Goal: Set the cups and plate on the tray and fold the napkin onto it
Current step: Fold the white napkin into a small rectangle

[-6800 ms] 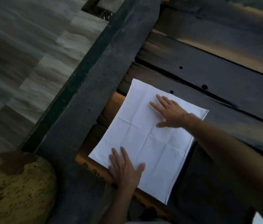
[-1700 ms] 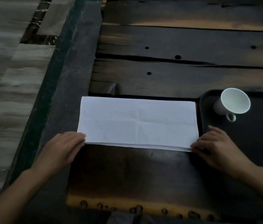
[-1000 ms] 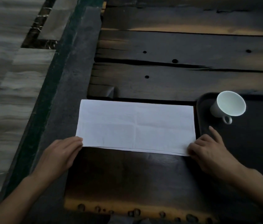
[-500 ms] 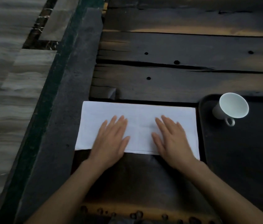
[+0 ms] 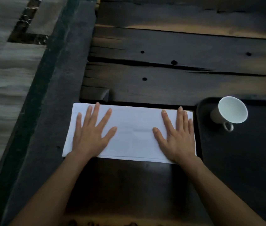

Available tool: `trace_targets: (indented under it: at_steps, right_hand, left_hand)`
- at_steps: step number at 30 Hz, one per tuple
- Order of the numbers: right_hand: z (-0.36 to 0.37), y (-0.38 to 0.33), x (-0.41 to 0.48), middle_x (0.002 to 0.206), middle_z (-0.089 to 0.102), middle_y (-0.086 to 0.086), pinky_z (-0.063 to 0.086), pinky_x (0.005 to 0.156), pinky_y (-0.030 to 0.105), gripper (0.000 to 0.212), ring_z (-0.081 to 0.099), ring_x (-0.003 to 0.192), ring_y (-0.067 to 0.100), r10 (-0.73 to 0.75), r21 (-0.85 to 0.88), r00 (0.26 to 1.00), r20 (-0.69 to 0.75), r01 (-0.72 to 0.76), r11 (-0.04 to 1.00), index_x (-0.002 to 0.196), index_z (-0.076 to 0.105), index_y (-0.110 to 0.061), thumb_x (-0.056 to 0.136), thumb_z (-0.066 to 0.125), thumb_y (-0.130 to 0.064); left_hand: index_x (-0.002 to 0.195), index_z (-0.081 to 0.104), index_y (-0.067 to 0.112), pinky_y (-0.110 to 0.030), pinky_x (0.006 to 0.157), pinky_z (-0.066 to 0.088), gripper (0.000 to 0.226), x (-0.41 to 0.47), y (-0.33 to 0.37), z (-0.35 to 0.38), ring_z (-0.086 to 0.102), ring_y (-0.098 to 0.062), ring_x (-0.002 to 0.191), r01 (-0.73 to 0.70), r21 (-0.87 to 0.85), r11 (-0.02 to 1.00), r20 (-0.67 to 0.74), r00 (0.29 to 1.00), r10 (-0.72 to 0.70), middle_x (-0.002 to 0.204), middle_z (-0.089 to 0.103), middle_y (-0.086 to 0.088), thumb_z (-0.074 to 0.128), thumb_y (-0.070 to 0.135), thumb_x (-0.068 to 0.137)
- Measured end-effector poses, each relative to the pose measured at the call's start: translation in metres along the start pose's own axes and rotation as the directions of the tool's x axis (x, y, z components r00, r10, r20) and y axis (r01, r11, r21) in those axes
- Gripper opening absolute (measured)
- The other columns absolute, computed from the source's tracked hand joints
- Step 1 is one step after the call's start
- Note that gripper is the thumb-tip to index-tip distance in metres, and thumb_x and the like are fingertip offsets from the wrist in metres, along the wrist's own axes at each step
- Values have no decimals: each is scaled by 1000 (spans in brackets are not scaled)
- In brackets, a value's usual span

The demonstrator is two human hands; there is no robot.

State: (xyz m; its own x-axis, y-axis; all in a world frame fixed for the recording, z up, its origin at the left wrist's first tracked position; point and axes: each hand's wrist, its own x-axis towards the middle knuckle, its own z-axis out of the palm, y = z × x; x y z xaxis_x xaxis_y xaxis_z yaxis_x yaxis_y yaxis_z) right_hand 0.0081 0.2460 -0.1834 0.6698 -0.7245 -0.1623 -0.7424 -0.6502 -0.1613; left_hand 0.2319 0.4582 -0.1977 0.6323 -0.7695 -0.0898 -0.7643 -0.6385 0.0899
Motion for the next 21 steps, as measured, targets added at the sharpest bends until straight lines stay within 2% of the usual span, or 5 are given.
trace_targets:
  at_steps: [7,9,12,16,21]
  right_hand:
    - [-2,-6,-3,166,-19,13,-10,122,54,73,-18,153,28,40,11,999,20,-40,999,158,-1,-42,94,15,-74]
    - [1,-13,-12,166,-17,14,-12,121,56,72,-16,154,29,-8,34,1000,30,7,999,158,-2,-40,96,16,-72]
    - [5,-8,-26,167,-13,10,-10,122,53,70,-16,154,26,-79,13,996,44,78,997,156,-7,-47,95,11,-75]
    - [2,11,-28,167,-16,11,-6,124,47,70,-19,153,26,-36,0,998,44,36,999,155,-9,-49,94,12,-76]
    - [-3,7,-28,166,-21,8,-9,123,53,71,-22,152,26,-29,1,997,71,29,1000,155,-11,-49,92,8,-77]
  left_hand:
    - [157,-3,46,-54,124,0,69,-7,-8,-1,-10,-21,155,40,-5,999,0,999,-40,169,-11,1,13,73,96]
    - [157,-4,45,-55,124,0,69,-7,-8,-2,-10,-22,155,39,-3,999,4,999,-39,169,-11,0,12,73,95]
    - [156,-5,46,-54,124,-1,69,-7,-9,-2,-11,-22,155,43,-2,999,4,999,-43,169,-13,1,11,74,95]
    - [156,-5,47,-54,124,-2,69,-6,-10,-2,-12,-21,155,38,-9,999,7,999,-38,168,-14,1,11,74,95]
    - [157,-6,42,-54,123,-5,69,-11,1,-10,-12,-24,155,110,-15,994,62,992,-109,168,-14,-4,10,70,96]
